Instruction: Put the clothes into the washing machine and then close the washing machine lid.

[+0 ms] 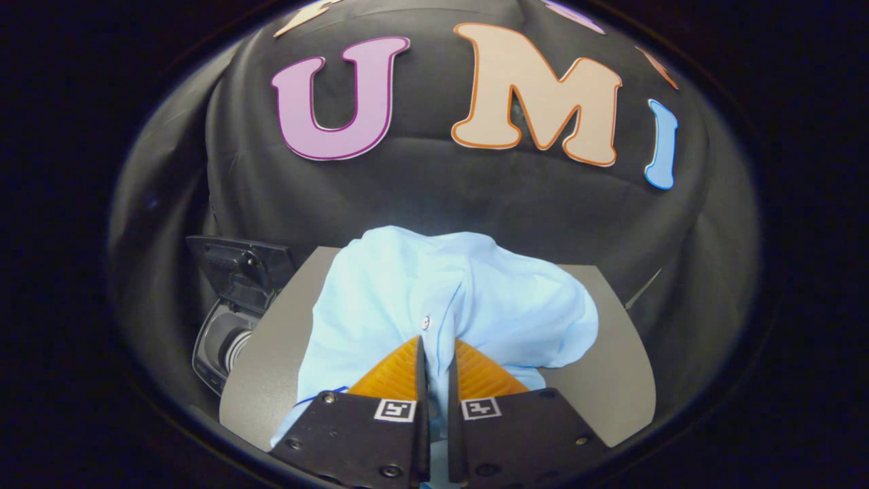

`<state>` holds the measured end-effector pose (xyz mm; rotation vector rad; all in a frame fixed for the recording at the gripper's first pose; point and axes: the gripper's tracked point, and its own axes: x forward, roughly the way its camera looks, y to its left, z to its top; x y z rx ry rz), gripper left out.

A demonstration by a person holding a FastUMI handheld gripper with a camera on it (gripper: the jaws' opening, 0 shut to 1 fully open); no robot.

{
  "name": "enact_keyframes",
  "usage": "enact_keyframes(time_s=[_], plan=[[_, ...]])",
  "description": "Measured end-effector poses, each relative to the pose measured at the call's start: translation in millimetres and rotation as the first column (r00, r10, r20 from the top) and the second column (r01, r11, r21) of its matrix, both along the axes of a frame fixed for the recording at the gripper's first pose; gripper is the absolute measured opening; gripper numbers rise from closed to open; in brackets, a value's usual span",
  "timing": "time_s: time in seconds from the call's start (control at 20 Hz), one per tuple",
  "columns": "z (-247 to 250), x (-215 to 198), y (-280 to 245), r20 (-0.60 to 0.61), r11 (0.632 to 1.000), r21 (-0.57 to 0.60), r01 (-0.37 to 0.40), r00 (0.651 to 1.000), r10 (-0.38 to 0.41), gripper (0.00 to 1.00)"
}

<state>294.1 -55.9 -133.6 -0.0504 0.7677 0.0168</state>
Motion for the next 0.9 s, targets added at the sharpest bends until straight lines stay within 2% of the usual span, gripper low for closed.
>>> enact_keyframes(time_s=[0.45, 0.65, 0.9], plan=[[3, 0, -1, 0.005, 1.000, -0.004, 0.005, 1.000, -0.005, 0.11], [4, 0, 6, 0.015, 0.999, 0.008, 0.033, 0.999, -0.033, 0.02], [5, -3, 28, 0.018, 1.000, -0.019, -0.002, 1.000, 0.002, 0.02]])
